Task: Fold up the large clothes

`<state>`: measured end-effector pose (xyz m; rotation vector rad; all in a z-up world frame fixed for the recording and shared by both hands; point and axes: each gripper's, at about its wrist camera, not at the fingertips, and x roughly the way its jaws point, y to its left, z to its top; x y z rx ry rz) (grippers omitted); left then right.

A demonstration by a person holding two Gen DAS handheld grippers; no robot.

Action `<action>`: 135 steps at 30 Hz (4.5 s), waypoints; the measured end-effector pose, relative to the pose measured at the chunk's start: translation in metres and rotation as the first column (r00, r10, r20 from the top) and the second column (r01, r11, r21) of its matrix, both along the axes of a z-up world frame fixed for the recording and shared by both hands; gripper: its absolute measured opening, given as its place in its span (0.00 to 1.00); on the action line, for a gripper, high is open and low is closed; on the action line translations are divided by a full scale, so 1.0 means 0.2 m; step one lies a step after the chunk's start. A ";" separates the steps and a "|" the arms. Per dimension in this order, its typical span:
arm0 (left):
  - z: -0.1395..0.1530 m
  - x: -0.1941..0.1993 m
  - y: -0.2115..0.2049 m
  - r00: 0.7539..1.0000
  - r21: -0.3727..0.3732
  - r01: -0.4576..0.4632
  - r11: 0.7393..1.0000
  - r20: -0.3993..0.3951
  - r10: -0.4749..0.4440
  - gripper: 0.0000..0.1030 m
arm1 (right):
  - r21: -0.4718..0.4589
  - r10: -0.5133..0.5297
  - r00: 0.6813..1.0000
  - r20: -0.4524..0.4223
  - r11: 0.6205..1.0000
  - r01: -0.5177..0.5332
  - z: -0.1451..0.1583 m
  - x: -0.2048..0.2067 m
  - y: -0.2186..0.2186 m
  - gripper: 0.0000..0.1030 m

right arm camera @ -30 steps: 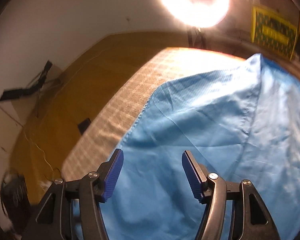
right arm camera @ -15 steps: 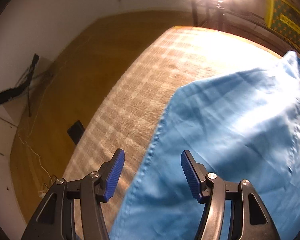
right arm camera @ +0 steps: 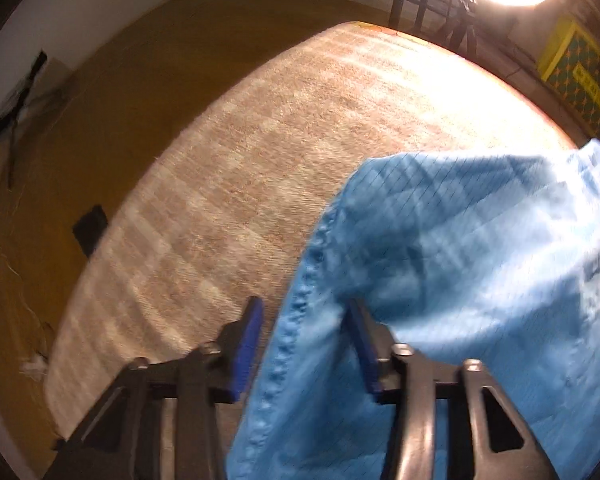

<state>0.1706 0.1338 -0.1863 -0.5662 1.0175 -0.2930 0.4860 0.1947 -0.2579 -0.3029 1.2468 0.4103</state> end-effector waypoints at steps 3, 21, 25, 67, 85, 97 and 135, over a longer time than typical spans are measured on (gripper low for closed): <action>0.01 0.00 -0.02 1.000 0.011 0.006 1.000 0.005 -0.007 0.00 | -0.041 0.013 0.999 0.030 0.999 -0.012 0.00 0.00 0.00 0.11; 0.06 -0.05 -0.05 0.999 0.029 0.012 0.999 0.044 -0.014 0.00 | 0.103 -0.139 0.988 0.072 0.986 0.131 0.17 0.00 -0.25 0.01; 0.09 -0.05 -0.09 0.998 0.029 0.027 0.999 0.061 -0.029 0.00 | 0.149 -0.171 0.981 0.091 0.976 0.156 0.27 -0.02 -0.35 0.01; -0.02 0.01 -1.16 0.878 0.222 0.474 0.852 -0.043 -0.477 0.00 | 0.455 -0.392 0.918 -0.058 0.808 0.374 0.10 -0.24 -1.78 0.21; 0.10 -0.24 -0.97 0.836 0.151 0.540 0.828 0.022 -0.549 0.19 | 0.498 -0.313 0.937 0.152 0.843 0.201 0.53 -0.62 -2.00 0.39; 0.11 -0.27 -0.58 0.931 0.062 0.358 0.932 0.056 -0.361 0.19 | 0.460 -0.233 0.917 0.322 0.886 0.063 0.83 -1.31 -2.12 0.40; 0.04 -0.19 -1.62 0.794 0.262 0.574 0.776 0.052 -0.605 0.19 | 0.391 -0.781 0.594 0.192 0.616 0.684 0.40 -1.85 -3.53 0.66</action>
